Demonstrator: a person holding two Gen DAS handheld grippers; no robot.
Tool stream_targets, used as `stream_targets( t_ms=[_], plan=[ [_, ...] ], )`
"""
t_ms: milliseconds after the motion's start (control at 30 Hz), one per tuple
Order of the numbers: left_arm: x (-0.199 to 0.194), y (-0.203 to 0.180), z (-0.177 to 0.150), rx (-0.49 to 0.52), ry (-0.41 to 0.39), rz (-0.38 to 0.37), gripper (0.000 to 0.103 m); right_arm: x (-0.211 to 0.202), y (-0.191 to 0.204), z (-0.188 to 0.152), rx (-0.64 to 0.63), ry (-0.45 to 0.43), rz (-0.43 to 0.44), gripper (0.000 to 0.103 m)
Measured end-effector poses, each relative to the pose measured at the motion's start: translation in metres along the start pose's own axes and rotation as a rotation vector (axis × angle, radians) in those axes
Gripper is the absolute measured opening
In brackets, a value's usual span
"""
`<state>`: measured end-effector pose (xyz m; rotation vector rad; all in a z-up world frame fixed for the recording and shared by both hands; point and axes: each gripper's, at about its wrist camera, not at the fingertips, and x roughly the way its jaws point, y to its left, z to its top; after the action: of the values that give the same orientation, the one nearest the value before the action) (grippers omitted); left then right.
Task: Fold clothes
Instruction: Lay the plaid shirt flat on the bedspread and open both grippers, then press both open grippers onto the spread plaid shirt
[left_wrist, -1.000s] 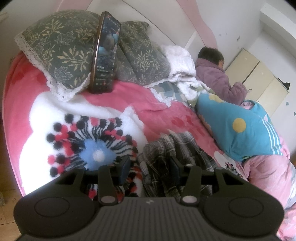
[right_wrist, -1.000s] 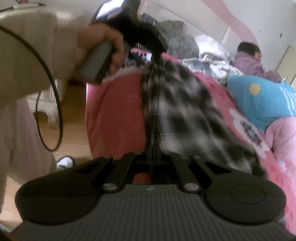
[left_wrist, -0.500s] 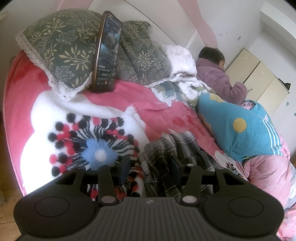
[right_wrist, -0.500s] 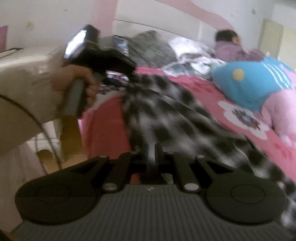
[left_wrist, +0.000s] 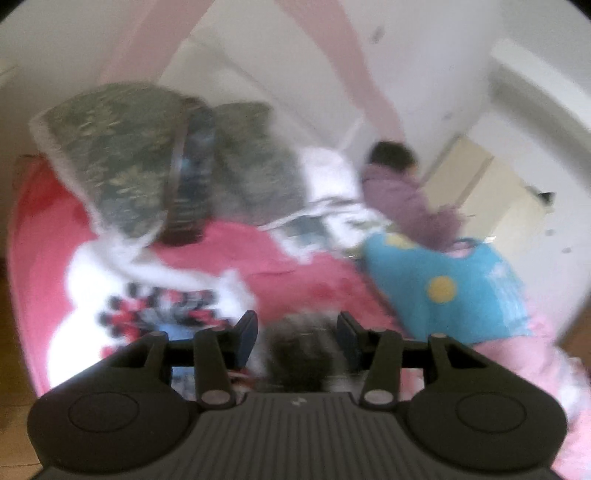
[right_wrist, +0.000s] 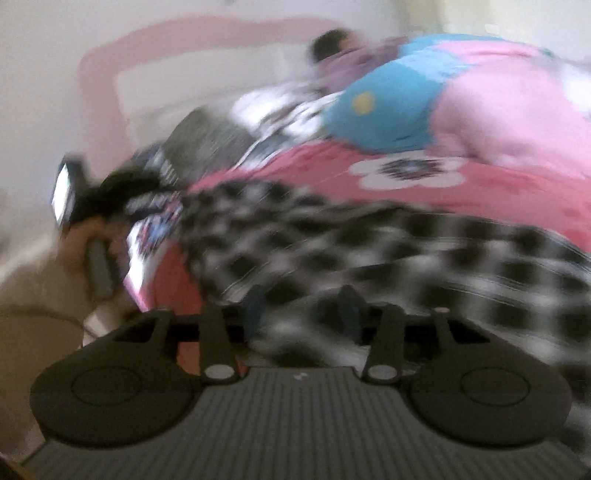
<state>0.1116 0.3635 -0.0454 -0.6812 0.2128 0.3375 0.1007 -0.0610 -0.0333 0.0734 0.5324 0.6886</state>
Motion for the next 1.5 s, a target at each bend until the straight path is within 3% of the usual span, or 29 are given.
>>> stream_targets(
  t_ms=[67, 133, 233, 367, 433, 500, 533, 733, 900, 1033, 1300, 1500],
  plan=[
    [-0.006, -0.013, -0.004, 0.027, 0.025, -0.101, 0.05, -0.023, -0.016, -0.001, 0.09, -0.024, -0.02, 0.047],
    [-0.009, -0.034, -0.015, 0.094, 0.113, -0.222, 0.058, -0.043, -0.03, -0.003, 0.156, -0.044, -0.038, 0.049],
    [-0.009, -0.067, -0.044, 0.199, 0.273, -0.356, 0.06, -0.068, -0.041, -0.008, 0.194, -0.071, -0.082, 0.056],
    [-0.009, -0.111, -0.095, 0.423, 0.441, -0.397, 0.057, -0.099, -0.042, -0.013, 0.193, -0.089, -0.139, 0.061],
    [-0.009, -0.125, -0.117, 0.51, 0.479, -0.379, 0.056, -0.11, -0.04, -0.014, 0.182, -0.091, -0.162, 0.069],
    [-0.008, -0.132, -0.131, 0.559, 0.489, -0.343, 0.055, -0.12, -0.038, -0.016, 0.17, -0.095, -0.179, 0.083],
    [-0.008, -0.134, -0.136, 0.576, 0.487, -0.322, 0.055, -0.125, -0.036, -0.016, 0.167, -0.101, -0.184, 0.085],
    [-0.006, -0.139, -0.145, 0.58, 0.474, -0.233, 0.055, -0.139, -0.031, -0.019, 0.148, -0.072, -0.251, 0.102],
    [-0.005, -0.149, -0.15, 0.626, 0.472, -0.207, 0.058, -0.119, -0.028, -0.024, 0.106, 0.041, -0.337, 0.102],
    [-0.004, -0.153, -0.156, 0.668, 0.465, -0.195, 0.06, -0.091, -0.034, -0.024, 0.129, 0.148, -0.347, 0.102],
    [-0.006, -0.159, -0.163, 0.719, 0.454, -0.185, 0.067, -0.054, -0.037, -0.034, 0.034, 0.189, -0.517, 0.102],
    [-0.006, -0.163, -0.166, 0.734, 0.457, -0.181, 0.073, -0.032, -0.063, -0.049, 0.123, 0.251, -0.56, 0.102]
  ],
)
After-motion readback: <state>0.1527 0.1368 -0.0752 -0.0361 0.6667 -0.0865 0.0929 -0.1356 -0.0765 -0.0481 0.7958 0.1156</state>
